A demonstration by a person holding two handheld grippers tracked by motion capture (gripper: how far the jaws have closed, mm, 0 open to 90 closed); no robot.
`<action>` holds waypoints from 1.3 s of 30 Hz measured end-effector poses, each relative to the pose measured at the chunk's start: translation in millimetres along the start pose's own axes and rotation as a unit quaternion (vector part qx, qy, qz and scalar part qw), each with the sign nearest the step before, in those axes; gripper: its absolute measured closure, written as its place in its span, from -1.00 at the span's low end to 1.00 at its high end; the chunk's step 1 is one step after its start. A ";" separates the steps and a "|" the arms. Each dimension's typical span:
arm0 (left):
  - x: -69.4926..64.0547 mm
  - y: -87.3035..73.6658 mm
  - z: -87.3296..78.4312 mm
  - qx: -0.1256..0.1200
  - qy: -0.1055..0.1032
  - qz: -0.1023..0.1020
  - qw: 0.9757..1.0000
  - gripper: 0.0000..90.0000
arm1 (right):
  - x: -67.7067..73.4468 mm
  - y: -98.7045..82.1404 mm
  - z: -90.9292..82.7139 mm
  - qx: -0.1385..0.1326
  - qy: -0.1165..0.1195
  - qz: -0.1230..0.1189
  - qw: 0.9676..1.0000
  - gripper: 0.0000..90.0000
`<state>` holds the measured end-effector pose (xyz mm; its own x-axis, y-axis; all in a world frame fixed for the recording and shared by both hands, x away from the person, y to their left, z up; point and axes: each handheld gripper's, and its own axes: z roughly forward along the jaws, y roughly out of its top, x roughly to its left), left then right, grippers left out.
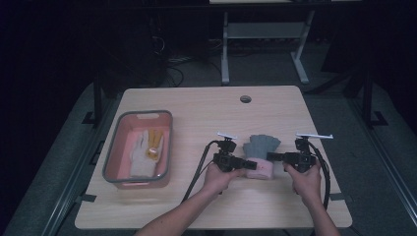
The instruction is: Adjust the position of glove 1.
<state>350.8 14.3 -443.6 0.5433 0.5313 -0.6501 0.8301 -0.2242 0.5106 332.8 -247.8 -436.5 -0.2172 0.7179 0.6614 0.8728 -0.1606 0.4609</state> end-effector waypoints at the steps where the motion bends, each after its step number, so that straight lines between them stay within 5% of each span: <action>1: 0.1 0.3 -2.4 -0.001 0.001 0.002 1.000 0.44 | 1.1 0.4 0.9 0.000 0.003 0.000 1.000 0.75; 39: 6.4 3.7 -70.8 -0.038 0.020 0.011 0.999 0.45 | 57.2 24.8 25.8 0.012 0.042 -0.034 0.998 0.75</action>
<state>348.5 74.6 -406.0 0.5543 0.5591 -0.6166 0.8055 -0.1739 0.5664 353.3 -193.3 -402.6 -0.3111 0.6668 0.6772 0.8646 -0.0972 0.4929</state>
